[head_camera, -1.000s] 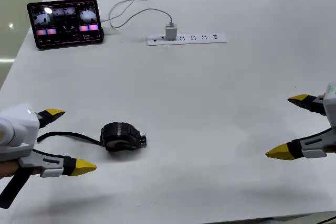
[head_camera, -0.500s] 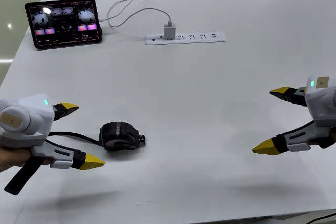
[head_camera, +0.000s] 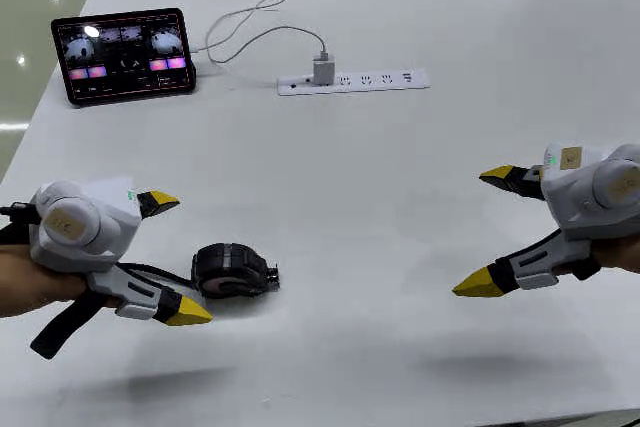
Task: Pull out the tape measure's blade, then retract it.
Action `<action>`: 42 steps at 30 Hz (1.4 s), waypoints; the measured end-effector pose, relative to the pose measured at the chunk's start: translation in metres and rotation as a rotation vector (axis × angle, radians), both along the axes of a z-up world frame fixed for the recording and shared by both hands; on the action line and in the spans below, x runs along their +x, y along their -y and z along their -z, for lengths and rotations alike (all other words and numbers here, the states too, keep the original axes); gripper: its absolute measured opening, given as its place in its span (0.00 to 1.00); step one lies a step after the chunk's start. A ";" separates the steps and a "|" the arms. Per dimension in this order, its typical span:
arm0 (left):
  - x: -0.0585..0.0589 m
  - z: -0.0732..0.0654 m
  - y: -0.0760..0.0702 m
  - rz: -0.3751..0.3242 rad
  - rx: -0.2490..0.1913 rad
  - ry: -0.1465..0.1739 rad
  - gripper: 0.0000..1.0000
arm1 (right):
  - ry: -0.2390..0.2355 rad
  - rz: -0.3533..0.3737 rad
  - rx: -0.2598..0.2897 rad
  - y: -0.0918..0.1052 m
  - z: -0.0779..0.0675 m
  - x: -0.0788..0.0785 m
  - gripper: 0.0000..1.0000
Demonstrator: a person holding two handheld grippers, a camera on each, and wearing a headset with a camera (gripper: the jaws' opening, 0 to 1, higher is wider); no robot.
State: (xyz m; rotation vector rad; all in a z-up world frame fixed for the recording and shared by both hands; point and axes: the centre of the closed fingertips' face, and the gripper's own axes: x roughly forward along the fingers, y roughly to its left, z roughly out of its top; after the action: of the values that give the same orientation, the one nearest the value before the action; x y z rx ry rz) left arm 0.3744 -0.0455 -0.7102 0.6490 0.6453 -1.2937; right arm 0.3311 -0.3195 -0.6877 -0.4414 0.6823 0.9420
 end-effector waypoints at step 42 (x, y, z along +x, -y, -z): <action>-0.003 0.043 0.032 0.195 0.242 -0.005 0.30 | -0.013 -0.158 0.045 -0.094 0.025 0.015 0.99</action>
State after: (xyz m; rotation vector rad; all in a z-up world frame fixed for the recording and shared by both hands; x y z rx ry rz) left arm 0.3719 -0.0775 -0.7537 0.9251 0.7639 -1.4093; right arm 0.3460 -0.2250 -0.7130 -0.4547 0.6435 1.1078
